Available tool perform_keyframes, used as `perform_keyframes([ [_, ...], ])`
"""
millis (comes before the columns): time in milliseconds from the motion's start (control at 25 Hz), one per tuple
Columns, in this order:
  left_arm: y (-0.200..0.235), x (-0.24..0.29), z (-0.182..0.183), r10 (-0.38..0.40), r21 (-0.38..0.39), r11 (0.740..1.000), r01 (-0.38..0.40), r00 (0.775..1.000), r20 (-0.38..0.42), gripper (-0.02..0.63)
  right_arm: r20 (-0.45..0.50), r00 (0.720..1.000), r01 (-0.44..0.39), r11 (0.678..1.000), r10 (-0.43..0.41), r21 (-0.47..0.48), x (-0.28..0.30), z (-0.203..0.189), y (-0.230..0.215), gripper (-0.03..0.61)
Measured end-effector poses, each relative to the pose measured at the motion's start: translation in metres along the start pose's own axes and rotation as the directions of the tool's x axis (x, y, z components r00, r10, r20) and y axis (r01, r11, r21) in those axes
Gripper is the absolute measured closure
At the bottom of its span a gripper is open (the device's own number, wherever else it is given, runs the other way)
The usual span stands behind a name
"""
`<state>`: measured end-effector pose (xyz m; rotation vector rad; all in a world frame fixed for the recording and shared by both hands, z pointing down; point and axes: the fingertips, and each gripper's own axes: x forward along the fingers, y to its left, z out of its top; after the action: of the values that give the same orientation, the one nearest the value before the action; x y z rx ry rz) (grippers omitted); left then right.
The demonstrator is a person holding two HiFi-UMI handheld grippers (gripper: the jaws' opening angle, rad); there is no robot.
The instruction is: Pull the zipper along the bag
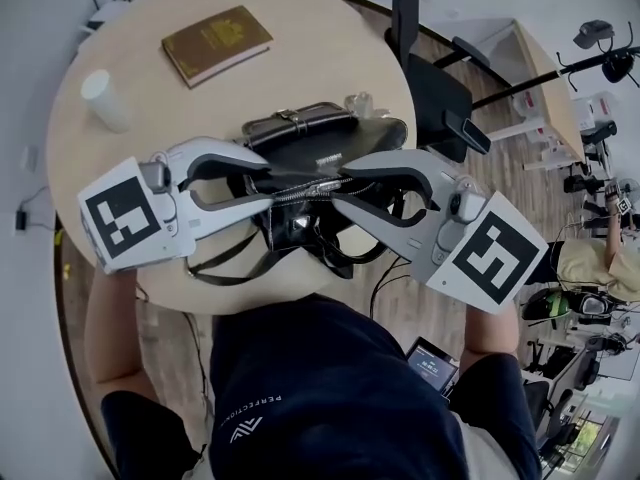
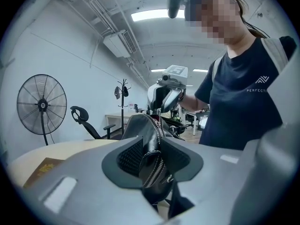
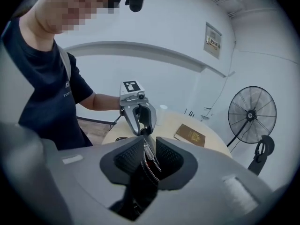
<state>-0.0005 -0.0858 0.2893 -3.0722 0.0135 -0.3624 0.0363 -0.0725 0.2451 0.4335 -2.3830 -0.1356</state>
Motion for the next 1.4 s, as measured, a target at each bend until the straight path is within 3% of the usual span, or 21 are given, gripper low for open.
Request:
perform_keyframes([
  [240, -0.002, 0.001, -0.001, 0.007, 0.003, 1.000, -0.007, 1.000, 0.006, 0.480, -0.195, 0.978, -0.087, 0.993, 0.070, -0.082, 0.016, -0.016, 0.006, 0.468],
  [600, -0.005, 0.000, -0.001, 0.005, 0.000, 1.000, -0.005, 1.000, 0.011, 0.480, -0.252, 0.960, -0.152, 0.984, 0.125, -0.090, 0.024, -0.026, 0.010, 0.483],
  [760, -0.005, 0.001, -0.003, -0.002, -0.008, 1.000, 0.002, 1.000, 0.012, 0.480, -0.321, 0.943, -0.148, 0.974, 0.087, -0.170, 0.025, -0.033, 0.013, 0.511],
  [1080, -0.002, 0.000, 0.001, 0.006, -0.034, 0.999, -0.006, 1.000, 0.019, 0.480, -0.303, 0.952, -0.049, 0.955, -0.045, -0.294, 0.025, -0.028, 0.012, 0.531],
  [1400, 0.000, 0.001, 0.001, 0.011, -0.062, 0.998, -0.011, 1.000, 0.004, 0.480, -0.336, 0.927, 0.005, 0.905, -0.163, -0.426, 0.021, -0.027, 0.015, 0.548],
])
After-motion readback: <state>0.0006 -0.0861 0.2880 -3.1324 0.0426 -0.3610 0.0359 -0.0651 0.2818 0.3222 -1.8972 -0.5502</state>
